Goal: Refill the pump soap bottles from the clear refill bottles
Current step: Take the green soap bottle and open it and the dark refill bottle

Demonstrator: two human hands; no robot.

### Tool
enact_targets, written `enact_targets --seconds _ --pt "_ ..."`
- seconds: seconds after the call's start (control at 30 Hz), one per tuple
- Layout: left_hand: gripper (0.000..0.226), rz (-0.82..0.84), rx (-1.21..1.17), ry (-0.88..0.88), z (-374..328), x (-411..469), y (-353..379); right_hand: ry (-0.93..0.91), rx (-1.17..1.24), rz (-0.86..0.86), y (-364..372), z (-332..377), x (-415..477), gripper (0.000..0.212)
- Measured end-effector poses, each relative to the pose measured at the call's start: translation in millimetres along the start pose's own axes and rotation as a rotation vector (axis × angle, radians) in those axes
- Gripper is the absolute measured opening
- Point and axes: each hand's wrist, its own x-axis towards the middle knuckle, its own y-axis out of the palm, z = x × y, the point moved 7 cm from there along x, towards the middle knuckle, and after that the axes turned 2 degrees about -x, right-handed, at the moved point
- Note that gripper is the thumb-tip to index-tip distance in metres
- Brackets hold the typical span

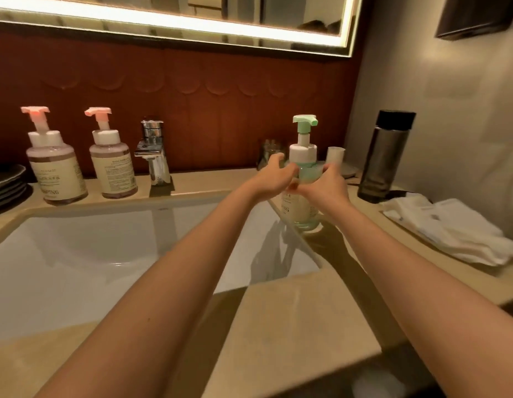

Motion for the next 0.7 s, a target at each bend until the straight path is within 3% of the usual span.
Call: enact_targets --seconds 0.4,0.6,0.7 --pt "0.06 0.03 0.003 0.222 -54.0 -2.1 59.7 0.104 -0.083 -0.084 -63.9 -39.0 -28.5 0.068" --pt "0.036 0.166 0.045 0.271 -70.6 11.9 71.6 0.134 -0.06 -0.114 -69.0 -41.0 -36.3 0.069" --pt "0.044 0.183 0.063 0.28 -66.9 26.9 69.5 0.159 -0.05 -0.138 -67.2 -44.2 -33.5 0.069"
